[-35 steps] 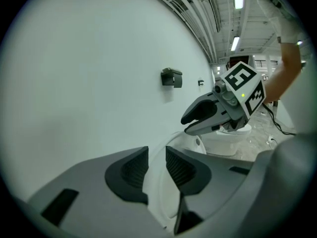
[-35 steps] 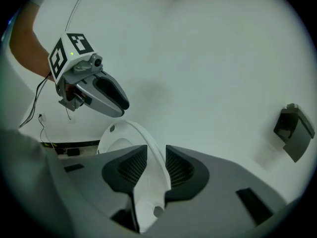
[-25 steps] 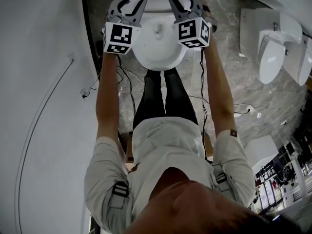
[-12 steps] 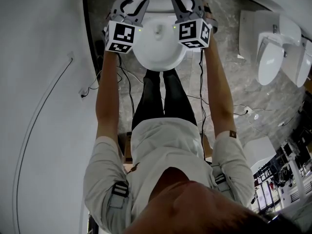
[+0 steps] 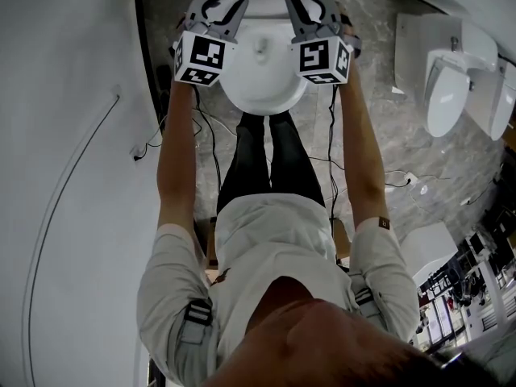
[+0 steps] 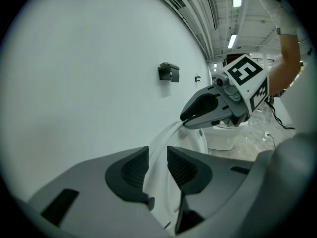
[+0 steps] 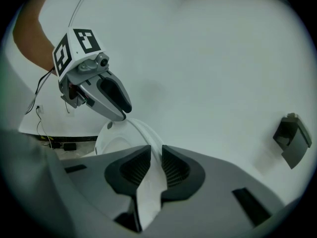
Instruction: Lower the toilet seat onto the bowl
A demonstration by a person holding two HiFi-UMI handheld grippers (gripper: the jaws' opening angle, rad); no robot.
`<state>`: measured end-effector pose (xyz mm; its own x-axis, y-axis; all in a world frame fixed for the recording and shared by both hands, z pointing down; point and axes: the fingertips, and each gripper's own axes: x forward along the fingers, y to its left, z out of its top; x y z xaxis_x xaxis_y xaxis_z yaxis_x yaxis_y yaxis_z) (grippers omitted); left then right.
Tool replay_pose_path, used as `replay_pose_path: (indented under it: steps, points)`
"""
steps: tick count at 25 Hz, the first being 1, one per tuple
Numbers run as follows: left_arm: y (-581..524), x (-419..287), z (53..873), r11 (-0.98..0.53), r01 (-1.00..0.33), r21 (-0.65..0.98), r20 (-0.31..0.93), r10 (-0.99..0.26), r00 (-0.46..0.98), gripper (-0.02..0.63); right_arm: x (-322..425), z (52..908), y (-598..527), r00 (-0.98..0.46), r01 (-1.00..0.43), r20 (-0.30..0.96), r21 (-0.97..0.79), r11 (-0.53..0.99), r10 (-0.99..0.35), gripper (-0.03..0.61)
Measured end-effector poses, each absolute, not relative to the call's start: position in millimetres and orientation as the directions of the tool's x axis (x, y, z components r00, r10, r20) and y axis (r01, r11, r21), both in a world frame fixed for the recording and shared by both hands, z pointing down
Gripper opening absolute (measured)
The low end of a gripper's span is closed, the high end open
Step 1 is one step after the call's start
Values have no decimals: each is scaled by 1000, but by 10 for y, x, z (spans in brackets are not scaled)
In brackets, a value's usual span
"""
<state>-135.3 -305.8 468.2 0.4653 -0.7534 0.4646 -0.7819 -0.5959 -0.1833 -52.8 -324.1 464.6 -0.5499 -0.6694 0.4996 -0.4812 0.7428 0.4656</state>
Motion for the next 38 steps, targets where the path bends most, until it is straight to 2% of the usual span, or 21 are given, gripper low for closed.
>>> replay_pose_path:
  steps: [6, 15, 25, 28, 34, 38]
  points:
    - [-3017, -1391, 4720, -600, -779, -183, 475, -748, 465, 124, -516, 4633, -3148, -559, -482, 498, 456, 749, -663, 84]
    - [-2855, -1306, 4703, -625, -768, -143, 465, -727, 505, 82, -457, 4593, -2967, -573, -493, 500, 423, 761, -649, 84]
    - [-2623, -1244, 4668, -641, -758, -118, 459, -712, 531, 83, -392, 4567, -2724, -589, -497, 497, 398, 771, -637, 83]
    - [-2558, -1216, 4666, -646, -754, -121, 462, -709, 533, 86, -363, 4555, -2650, -595, -498, 496, 390, 774, -633, 83]
    - [-2390, -1179, 4731, -673, -733, -102, 481, -679, 556, 145, -348, 4573, -2454, -606, -491, 499, 379, 785, -620, 84]
    - [-2282, -1164, 4734, -676, -730, -98, 483, -674, 559, 144, -342, 4560, -2315, -613, -488, 497, 373, 789, -614, 84]
